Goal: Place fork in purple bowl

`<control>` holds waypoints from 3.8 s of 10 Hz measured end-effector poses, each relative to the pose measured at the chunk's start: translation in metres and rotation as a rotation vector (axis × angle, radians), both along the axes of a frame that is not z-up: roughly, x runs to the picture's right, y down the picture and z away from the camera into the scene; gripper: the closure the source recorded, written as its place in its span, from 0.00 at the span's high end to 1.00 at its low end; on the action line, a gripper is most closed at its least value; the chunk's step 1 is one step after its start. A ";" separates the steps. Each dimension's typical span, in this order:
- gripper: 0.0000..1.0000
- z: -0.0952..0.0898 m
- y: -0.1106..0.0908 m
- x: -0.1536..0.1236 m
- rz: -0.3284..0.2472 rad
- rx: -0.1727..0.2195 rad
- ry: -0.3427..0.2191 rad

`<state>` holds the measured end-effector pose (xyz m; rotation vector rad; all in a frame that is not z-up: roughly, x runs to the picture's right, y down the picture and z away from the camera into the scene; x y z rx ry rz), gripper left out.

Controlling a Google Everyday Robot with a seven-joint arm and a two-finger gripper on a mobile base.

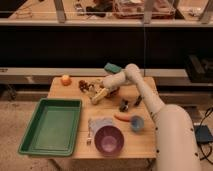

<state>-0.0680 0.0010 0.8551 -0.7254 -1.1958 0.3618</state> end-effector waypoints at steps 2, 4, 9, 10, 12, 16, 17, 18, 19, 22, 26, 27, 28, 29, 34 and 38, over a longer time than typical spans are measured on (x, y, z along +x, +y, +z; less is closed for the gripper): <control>0.80 0.000 0.000 0.000 0.000 0.000 0.000; 0.80 0.000 0.000 0.000 0.000 0.000 0.000; 0.80 0.000 0.000 0.000 0.000 0.000 0.000; 0.80 0.000 0.000 0.000 0.000 0.000 0.000; 0.80 0.000 0.000 0.000 0.000 0.000 0.000; 0.80 0.000 0.000 0.000 0.000 0.000 0.000; 0.80 0.000 0.000 0.000 0.000 0.000 0.000; 0.80 0.000 0.000 0.000 0.000 0.000 0.000; 0.80 0.000 0.000 0.000 0.000 0.001 0.000; 0.80 -0.011 -0.012 -0.005 -0.124 0.098 -0.009; 0.80 -0.068 -0.031 -0.028 -0.492 0.394 -0.080; 0.80 -0.078 -0.029 -0.029 -0.547 0.439 -0.089; 0.80 -0.090 -0.023 -0.031 -0.631 0.512 -0.087; 0.80 -0.095 -0.017 -0.037 -0.673 0.546 -0.077; 0.80 -0.109 0.056 -0.028 -1.037 0.838 0.203; 0.80 -0.116 0.088 -0.013 -1.206 1.046 0.362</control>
